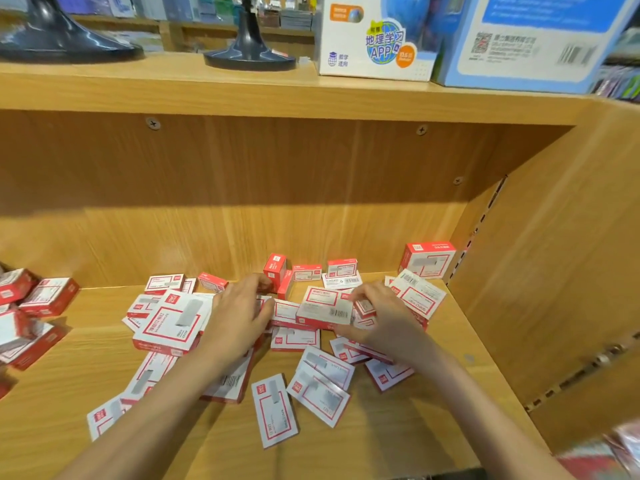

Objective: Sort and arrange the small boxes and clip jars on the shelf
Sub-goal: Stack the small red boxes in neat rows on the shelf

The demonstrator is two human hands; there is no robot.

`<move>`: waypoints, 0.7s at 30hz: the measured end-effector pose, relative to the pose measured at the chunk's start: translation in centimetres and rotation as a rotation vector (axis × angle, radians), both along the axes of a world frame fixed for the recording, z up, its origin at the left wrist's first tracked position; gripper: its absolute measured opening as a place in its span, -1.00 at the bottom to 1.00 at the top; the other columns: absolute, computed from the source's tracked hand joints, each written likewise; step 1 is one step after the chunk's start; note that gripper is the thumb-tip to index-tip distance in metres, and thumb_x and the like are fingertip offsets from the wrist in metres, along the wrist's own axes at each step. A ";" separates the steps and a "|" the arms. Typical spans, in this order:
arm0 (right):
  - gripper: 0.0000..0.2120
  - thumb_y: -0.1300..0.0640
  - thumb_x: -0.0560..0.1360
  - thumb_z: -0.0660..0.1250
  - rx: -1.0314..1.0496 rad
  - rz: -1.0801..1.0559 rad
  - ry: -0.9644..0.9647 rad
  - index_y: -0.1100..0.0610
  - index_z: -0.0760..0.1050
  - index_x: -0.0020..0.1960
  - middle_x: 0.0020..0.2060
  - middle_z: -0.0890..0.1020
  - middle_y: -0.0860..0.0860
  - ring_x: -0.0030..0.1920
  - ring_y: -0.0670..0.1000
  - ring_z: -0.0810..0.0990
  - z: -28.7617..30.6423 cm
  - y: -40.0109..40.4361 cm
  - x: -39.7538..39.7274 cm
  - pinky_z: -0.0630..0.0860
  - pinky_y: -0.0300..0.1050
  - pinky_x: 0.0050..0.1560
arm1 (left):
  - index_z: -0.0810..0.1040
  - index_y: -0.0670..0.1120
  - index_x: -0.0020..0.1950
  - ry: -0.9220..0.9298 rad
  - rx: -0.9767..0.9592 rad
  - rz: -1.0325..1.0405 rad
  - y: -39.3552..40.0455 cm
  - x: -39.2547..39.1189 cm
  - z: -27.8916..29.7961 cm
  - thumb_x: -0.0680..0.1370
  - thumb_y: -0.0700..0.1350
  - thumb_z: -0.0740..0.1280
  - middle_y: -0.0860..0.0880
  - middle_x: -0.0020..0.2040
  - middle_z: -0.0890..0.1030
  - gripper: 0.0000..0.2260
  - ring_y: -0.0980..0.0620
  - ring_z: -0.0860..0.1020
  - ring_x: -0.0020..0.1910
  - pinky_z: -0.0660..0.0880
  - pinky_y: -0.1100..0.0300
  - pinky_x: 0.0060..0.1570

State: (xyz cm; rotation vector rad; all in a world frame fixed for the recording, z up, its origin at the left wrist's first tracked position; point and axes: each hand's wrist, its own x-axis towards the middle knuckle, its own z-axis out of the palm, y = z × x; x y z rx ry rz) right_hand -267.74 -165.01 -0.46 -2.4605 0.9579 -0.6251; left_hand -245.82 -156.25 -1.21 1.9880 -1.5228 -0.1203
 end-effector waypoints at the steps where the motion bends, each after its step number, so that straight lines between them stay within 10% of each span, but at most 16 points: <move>1: -0.65 -0.06 0.37 0.44 0.032 0.017 0.070 0.06 0.45 0.04 0.01 0.42 -0.15 0.07 -0.10 0.41 0.2 -0.3 -0.3 0.30 -0.37 -0.05 | 0.43 -0.06 0.21 0.006 -0.018 -0.005 0.0 -0.1 0.1 0.56 -0.08 0.23 -0.01 0.16 0.51 -0.77 -0.01 0.40 0.17 0.23 0.13 0.15; 6: -0.69 -0.02 0.39 0.43 0.070 -0.222 0.012 0.05 0.49 0.08 0.10 0.51 -0.02 0.16 0.00 0.42 1.8 -3.5 -3.9 0.36 -0.16 0.09 | 0.46 0.03 0.21 -0.041 -0.049 -0.220 -0.2 -1.2 0.7 0.52 0.09 0.12 0.10 0.20 0.46 -0.67 0.08 0.34 0.21 0.23 0.15 0.18; 10: -0.31 -0.08 0.30 0.49 0.200 -0.263 0.314 0.00 0.27 0.33 0.31 0.36 0.00 0.30 0.03 0.30 1.3 -5.1 -6.7 0.32 0.04 0.29 | 0.46 0.14 0.23 -0.109 0.064 -0.354 -0.9 -2.1 0.1 0.53 0.15 0.09 0.17 0.28 0.40 -0.66 0.14 0.26 0.31 0.18 0.06 0.31; 21: -0.24 -0.22 0.21 0.50 0.172 -0.267 0.330 -0.08 0.14 0.23 0.21 0.35 0.00 0.16 -0.02 0.39 0.6 -3.7 -6.9 0.46 -0.06 0.07 | 0.46 0.13 0.24 -0.114 0.093 -0.369 -1.2 -2.6 -0.2 0.57 -0.02 0.21 0.18 0.25 0.42 -0.76 0.12 0.33 0.21 0.18 0.13 0.23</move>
